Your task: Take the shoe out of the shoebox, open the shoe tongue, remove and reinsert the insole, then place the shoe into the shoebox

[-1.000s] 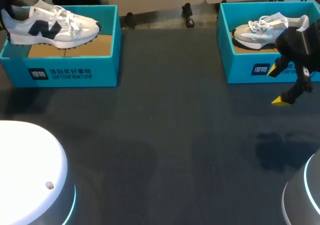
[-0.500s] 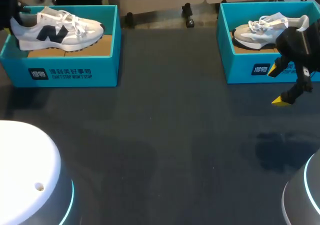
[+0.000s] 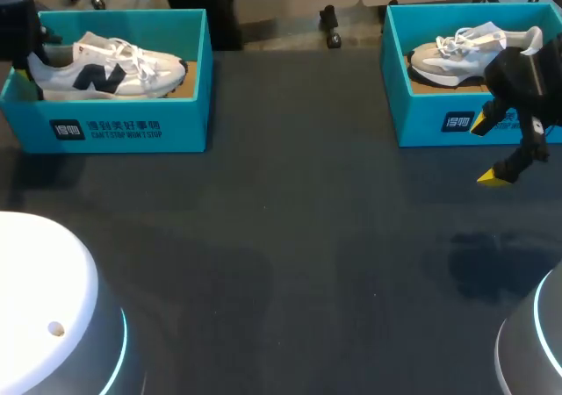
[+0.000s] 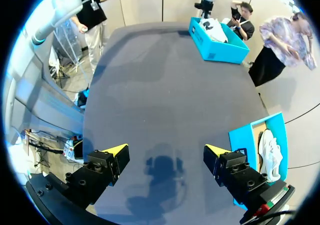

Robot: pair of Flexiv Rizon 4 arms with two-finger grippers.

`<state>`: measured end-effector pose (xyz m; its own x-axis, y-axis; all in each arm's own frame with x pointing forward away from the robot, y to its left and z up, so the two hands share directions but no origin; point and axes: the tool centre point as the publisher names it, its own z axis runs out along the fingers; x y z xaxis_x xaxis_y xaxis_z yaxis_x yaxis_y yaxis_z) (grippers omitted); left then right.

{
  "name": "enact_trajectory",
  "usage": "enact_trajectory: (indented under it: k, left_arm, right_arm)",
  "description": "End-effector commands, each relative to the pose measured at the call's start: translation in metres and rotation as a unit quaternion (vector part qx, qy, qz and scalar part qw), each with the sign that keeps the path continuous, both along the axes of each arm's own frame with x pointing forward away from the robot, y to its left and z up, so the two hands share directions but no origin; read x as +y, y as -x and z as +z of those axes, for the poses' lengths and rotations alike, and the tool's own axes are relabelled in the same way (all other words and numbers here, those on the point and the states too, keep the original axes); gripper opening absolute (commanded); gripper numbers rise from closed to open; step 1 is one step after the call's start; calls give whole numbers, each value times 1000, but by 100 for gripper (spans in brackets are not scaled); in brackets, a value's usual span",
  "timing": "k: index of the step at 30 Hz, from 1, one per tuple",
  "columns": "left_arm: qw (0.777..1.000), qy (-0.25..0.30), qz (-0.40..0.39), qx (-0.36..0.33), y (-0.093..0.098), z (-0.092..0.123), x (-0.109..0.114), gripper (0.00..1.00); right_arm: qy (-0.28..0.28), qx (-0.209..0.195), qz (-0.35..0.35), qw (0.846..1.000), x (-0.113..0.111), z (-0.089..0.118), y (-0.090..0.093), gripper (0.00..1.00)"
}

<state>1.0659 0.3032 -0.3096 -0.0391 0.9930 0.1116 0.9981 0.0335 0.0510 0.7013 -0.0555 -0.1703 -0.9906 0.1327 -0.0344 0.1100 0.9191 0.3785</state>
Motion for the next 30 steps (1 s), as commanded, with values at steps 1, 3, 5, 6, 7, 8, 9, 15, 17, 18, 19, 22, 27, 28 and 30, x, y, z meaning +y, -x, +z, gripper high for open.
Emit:
enact_trajectory:
  k: [1,3,5,6,7,8,9,15,17,18,19,22,27,28,30]
  left_arm:
    - [1000,-3,-2,-1,0,-15,-3,0]
    - [1000,-7,-6,2,2,-21,-4,0]
    - [1000,-12,-10,3,4,-26,-4,0]
    - [1000,-14,-10,6,4,-29,-4,0]
    - [1000,-14,-10,7,4,-32,-4,0]
    - [1000,-15,-10,8,4,-34,-4,0]
    - [1000,-17,-10,11,5,-37,-4,0]
    - [999,-25,-13,20,4,-52,-5,0]
    - [999,-26,-13,25,4,-57,-5,0]
    - [999,-28,-13,27,4,-59,-5,0]
    - [999,-27,-13,28,4,-61,-4,0]
    - [999,-33,-14,36,3,-68,-4,0]
    - [998,-30,-27,53,3,-75,-4,0]
    - [998,-28,-30,55,4,-76,-5,0]
    - [997,-27,-37,58,5,-77,-6,18]
  right_arm:
    - [1,1,0,1000,1,-1,-2,100]
    - [1,1,0,1000,1,-1,-2,100]
    - [1,1,0,1000,1,-1,-2,100]
    - [1,1,0,1000,1,-1,-2,100]
    - [1,1,0,1000,1,-1,-2,100]
    - [1,1,0,1000,1,-1,-2,100]
    - [1,1,0,1000,1,-1,-2,100]
    - [1,1,0,1000,1,-1,-2,100]
    - [1,1,0,1000,1,-1,-2,100]
    - [1,1,0,1000,1,-1,-2,100]
    - [1,1,0,1000,1,-1,-2,100]
    - [1,1,0,1000,1,-1,-2,100]
    - [1,1,0,1000,1,-1,-2,100]
    - [1,1,0,1000,1,-1,-2,100]
    - [1,1,0,1000,1,-1,-2,100]
